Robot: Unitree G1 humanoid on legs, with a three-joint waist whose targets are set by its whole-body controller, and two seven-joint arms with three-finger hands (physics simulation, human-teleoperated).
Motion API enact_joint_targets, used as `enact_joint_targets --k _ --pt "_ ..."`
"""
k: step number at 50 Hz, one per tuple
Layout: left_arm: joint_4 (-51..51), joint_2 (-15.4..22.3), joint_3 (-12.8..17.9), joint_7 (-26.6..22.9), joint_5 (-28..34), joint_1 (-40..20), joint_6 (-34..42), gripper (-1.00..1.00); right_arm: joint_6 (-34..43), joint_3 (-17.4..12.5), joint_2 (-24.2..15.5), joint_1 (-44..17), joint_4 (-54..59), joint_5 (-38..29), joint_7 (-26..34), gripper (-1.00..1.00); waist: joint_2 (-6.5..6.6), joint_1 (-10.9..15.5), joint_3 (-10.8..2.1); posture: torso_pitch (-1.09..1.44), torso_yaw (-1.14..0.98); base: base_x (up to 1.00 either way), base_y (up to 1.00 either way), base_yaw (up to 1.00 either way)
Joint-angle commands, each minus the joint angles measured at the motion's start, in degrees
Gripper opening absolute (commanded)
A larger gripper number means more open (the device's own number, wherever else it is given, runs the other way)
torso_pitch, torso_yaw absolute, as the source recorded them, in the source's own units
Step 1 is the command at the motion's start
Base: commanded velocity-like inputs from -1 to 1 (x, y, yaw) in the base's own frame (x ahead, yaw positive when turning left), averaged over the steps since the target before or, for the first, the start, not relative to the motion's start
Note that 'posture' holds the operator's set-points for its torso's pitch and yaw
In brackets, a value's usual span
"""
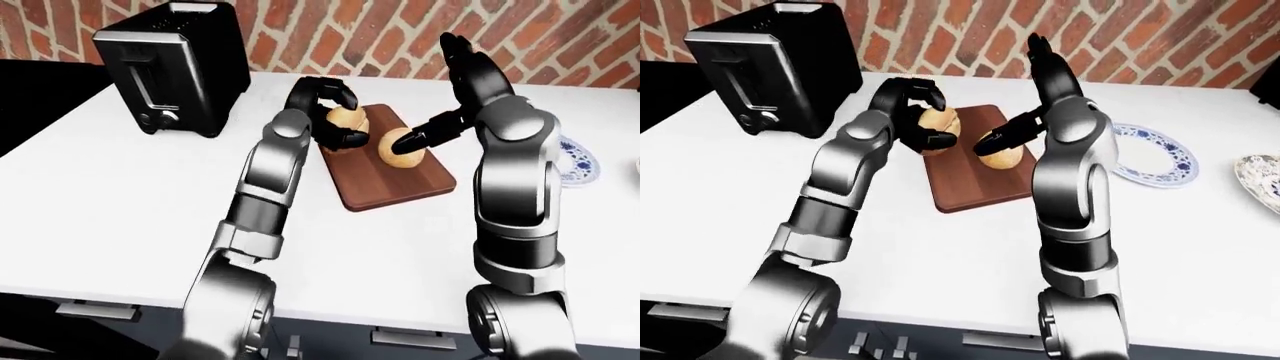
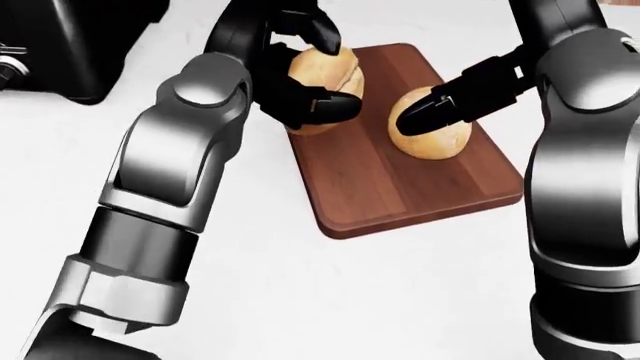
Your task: Place all breads on the cutting board.
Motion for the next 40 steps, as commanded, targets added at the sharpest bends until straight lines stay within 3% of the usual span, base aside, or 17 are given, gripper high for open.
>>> enact_joint_targets --k 1,12,13,14,25,29,40 --pt "-1.44 0.09 0.39 0.55 0.00 -2.86 -3.61 -1.00 -1.56 -0.51 -0.59 -2.04 -1.68 -0.43 -0.76 1.00 -0.23 0.02 -2.02 0.00 0.00 0.00 0.00 0.00" --pt "0.86 -1.56 -0.72 1.24 1.31 -2.42 -5.92 -1.00 -2.15 -0.89 -0.76 -1.18 -1.89 0.13 -1.23 1.00 -0.36 0.02 -1.96 0.00 0.00 0.00 0.00 0.00" --pt "0.83 -1.78 -0.89 1.25 1.57 -2.17 -6.04 -0.95 -2.23 -0.88 -0.75 -1.14 -1.80 0.20 -1.31 1.00 -0.36 0.02 -1.95 0.00 0.00 0.00 0.00 0.00" --pt "1.13 -1.92 -0.92 1.21 1.74 -2.06 -6.30 -0.77 -2.06 -0.82 -0.76 -1.17 -1.93 0.17 -1.27 1.00 -0.36 0.01 -1.95 0.00 0.00 0.00 0.00 0.00" --pt "2.77 -2.67 -1.12 0.74 3.07 -0.96 -8.69 -0.32 -2.75 -0.91 -0.64 -0.44 -1.66 0.62 -1.76 1.00 -0.46 -0.03 -1.99 0.00 0.00 0.00 0.00 0.00" --pt "3.47 -2.87 -1.15 0.76 3.41 -0.80 -9.39 -0.03 -2.79 -0.93 -0.72 -0.29 -1.75 0.77 -1.74 1.00 -0.50 0.00 -2.01 0.00 0.00 0.00 0.00 0.00" --pt "2.69 -3.24 -1.23 0.58 3.87 -0.50 -8.91 0.21 -2.25 -1.08 -1.38 -0.42 -2.31 0.62 -1.11 1.00 -0.50 -0.02 -2.05 0.00 0.00 0.00 0.00 0.00"
